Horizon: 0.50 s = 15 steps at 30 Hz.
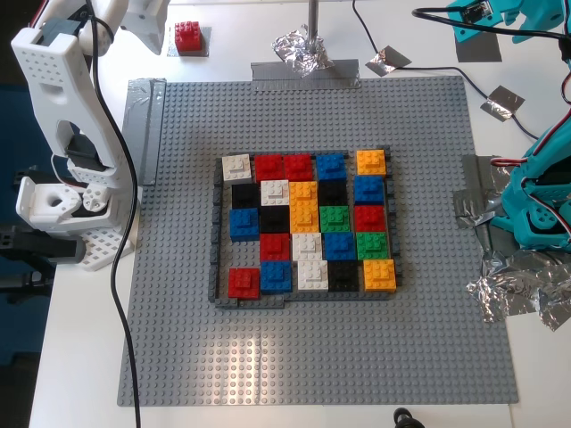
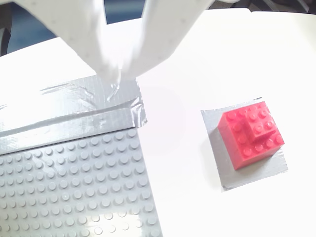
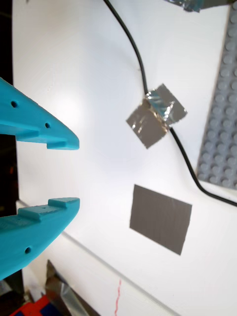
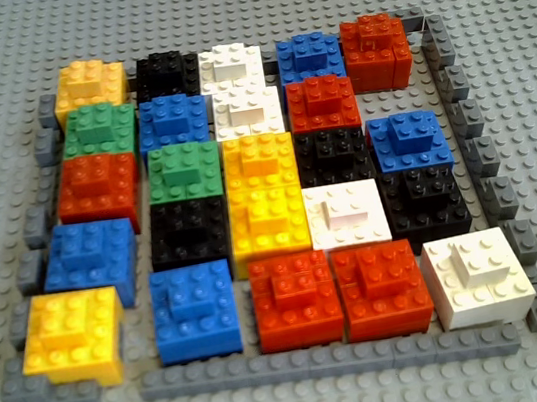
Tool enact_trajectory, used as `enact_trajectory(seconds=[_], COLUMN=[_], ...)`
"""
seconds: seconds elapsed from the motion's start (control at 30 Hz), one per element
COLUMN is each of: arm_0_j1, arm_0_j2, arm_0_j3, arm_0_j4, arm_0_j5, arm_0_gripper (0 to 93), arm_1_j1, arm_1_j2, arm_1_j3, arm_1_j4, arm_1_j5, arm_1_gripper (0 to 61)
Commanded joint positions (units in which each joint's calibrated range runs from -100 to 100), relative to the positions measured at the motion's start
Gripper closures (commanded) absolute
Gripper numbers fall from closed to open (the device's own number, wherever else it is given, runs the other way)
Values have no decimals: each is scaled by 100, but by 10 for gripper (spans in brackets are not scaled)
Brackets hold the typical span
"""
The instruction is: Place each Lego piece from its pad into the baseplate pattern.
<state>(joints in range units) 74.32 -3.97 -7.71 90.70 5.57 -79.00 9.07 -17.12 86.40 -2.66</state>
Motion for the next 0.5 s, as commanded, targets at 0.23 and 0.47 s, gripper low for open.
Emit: enact_trajectory(seconds=[0.23, 0.47], arm_0_j1=[290, 268], arm_0_j2=[-229, -229], arm_0_j3=[432, 432], arm_0_j4=[-22, -22], arm_0_j5=[17, 17], arm_0_gripper=[815, 815], arm_1_j1=[620, 620], arm_1_j2=[-2005, -1997], arm_1_j3=[2357, 2276], arm_1_j4=[-2017, -2042], arm_1_j5=[757, 777], arm_1_gripper=[604, 602])
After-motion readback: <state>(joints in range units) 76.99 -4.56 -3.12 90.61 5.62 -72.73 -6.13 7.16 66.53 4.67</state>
